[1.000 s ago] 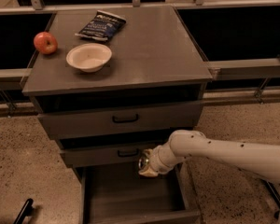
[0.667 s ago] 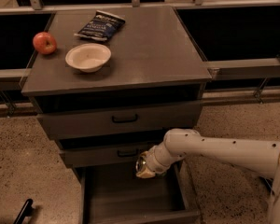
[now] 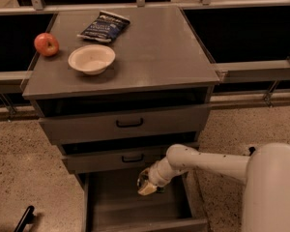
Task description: Place green can into bottom drawer
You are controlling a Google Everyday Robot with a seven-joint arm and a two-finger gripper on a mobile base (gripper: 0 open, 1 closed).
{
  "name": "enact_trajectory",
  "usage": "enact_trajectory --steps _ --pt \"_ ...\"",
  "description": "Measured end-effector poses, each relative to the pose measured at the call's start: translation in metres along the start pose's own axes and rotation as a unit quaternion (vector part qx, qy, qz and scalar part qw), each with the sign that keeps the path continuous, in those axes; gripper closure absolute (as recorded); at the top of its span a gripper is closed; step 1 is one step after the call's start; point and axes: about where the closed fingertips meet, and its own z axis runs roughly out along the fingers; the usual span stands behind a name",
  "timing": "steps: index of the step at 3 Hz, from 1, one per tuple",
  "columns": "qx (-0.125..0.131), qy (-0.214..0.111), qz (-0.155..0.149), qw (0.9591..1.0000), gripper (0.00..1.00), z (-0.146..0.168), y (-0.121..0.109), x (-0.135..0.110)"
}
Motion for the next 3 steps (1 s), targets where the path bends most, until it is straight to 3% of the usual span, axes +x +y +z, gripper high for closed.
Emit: enact_trajectory --steps 2,3 --pt "-0.011 -0.03 0.014 0.9994 1.0 0.075 0.004 0.062" --pt "-0.013 -0.032 0.016 0.9993 0.84 0.081 0.006 0.066"
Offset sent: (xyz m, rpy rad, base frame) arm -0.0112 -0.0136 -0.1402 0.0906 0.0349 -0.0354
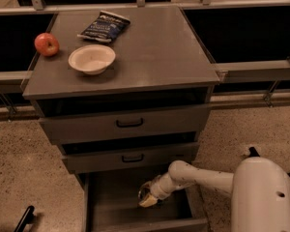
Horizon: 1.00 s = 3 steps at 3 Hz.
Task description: Place green can into bottom drawer
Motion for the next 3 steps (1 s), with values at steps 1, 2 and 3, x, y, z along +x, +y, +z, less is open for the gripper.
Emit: enact_trajectory --steps 1,2,3 --pt "0.0 0.0 0.0 1.0 0.54 0.0 0.0 0.0" --pt "0.0 0.0 0.0 1.0 0.3 0.0001 0.0 0.0" --pt "0.0 0.0 0.0 1.0 0.07 0.0001 0.0 0.0"
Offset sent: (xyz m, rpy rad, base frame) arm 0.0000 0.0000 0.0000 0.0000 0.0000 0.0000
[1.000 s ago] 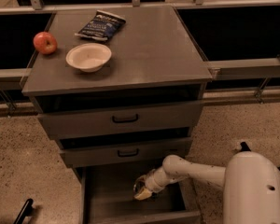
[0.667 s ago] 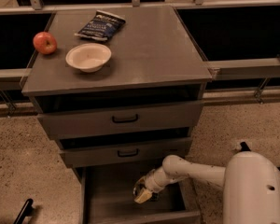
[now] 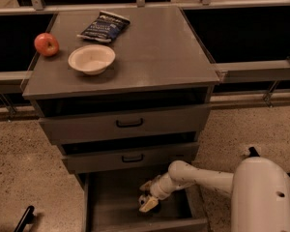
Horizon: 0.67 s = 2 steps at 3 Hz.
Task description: Place green can into bottom drawer
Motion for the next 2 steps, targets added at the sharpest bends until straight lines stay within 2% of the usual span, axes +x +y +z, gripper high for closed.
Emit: enact_trajectory --steps 1,2 --pt "0.0 0.0 0.0 1.0 0.0 0.0001 0.0001 0.0" --pt "0.0 0.0 0.0 1.0 0.0 0.0001 0.0001 0.0"
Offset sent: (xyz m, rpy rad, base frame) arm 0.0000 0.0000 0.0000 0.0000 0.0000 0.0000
